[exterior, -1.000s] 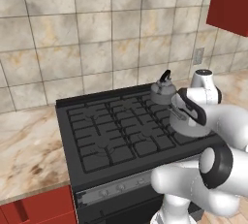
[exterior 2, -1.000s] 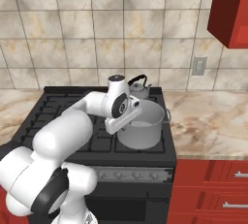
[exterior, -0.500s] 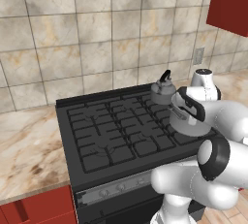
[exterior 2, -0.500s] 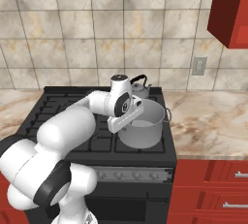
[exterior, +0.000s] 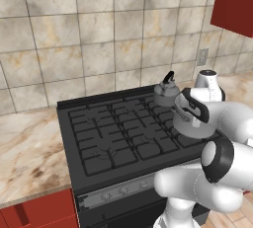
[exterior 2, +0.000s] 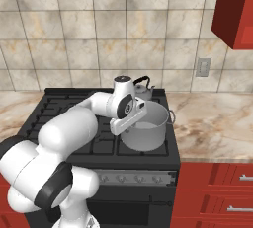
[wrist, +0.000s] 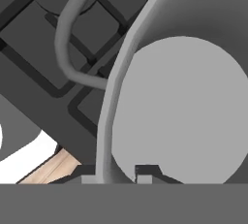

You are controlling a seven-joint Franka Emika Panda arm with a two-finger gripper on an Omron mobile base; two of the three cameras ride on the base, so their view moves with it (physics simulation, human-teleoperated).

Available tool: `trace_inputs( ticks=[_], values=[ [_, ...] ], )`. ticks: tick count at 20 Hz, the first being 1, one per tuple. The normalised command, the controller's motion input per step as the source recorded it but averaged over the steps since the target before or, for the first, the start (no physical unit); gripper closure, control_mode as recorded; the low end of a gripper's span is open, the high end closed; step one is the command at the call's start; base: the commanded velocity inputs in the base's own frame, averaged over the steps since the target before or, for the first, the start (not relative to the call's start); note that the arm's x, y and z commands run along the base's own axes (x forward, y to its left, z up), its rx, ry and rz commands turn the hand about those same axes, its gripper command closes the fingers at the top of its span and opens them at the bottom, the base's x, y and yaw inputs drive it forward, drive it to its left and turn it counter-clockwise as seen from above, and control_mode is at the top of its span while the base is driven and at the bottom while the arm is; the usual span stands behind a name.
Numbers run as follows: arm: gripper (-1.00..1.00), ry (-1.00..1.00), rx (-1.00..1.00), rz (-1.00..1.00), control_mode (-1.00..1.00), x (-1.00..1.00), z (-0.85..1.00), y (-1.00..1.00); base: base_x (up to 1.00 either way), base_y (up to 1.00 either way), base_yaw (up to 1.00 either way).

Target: Pick the kettle from the cabinet and place it on a stove burner. Then pick the pot from the counter and place it on another stove burner. Finally, turn both burners on.

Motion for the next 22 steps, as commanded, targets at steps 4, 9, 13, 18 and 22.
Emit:
trace_inputs(
  ticks=[4,9,13,18,22],
  values=[
    [-1.0,-0.01,0.03,0.0,-1.0,0.0,0.0,0.0,0.0,0.0,0.0],
    [-1.0,-0.03,0.03,0.0,-1.0,0.0,0.0,0.0,0.0,0.0,0.0],
    [-1.0,-0.05,0.0,0.0,-1.0,-0.02,0.09,0.0,0.0,0.0,0.0],
    [-1.0,-0.06,0.0,0.0,-1.0,0.0,0.24,0.03,0.0,0.0,0.0],
    [-1.0,-0.05,0.0,0.0,-1.0,-0.06,0.23,0.0,0.0,0.0,0.0]
  ],
)
